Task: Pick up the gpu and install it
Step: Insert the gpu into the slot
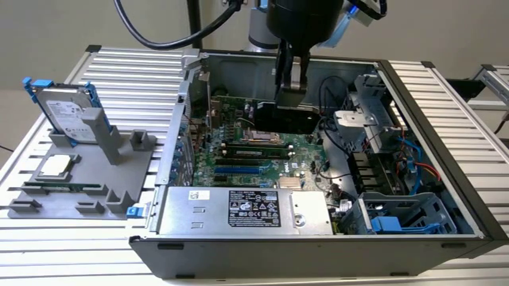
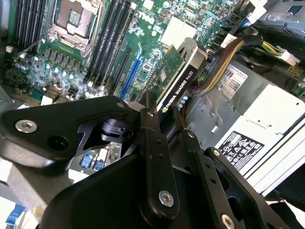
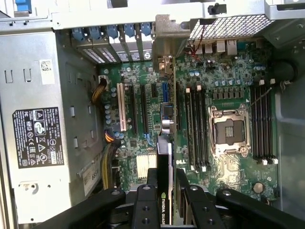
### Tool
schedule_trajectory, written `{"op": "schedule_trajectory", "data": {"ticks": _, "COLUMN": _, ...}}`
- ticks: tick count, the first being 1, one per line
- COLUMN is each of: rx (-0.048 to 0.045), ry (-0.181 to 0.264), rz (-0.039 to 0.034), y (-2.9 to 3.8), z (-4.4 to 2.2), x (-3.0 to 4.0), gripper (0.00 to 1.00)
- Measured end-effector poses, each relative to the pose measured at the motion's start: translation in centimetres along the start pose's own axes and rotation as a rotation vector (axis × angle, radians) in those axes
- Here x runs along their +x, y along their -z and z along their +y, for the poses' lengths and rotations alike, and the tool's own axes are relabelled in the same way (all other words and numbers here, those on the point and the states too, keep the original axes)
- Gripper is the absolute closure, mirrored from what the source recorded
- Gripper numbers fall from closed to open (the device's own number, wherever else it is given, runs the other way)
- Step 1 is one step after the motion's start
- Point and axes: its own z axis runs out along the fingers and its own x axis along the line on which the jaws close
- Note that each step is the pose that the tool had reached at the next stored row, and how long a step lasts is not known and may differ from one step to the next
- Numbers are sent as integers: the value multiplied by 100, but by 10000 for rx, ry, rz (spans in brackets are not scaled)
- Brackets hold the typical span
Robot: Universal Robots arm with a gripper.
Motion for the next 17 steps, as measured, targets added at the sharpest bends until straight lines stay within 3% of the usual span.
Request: {"op": "schedule_trajectory", "data": {"ticks": 17, "rx": 4, "ry": 0, "rz": 33, "y": -88, "z": 1, "x": -14, "gripper": 100}}
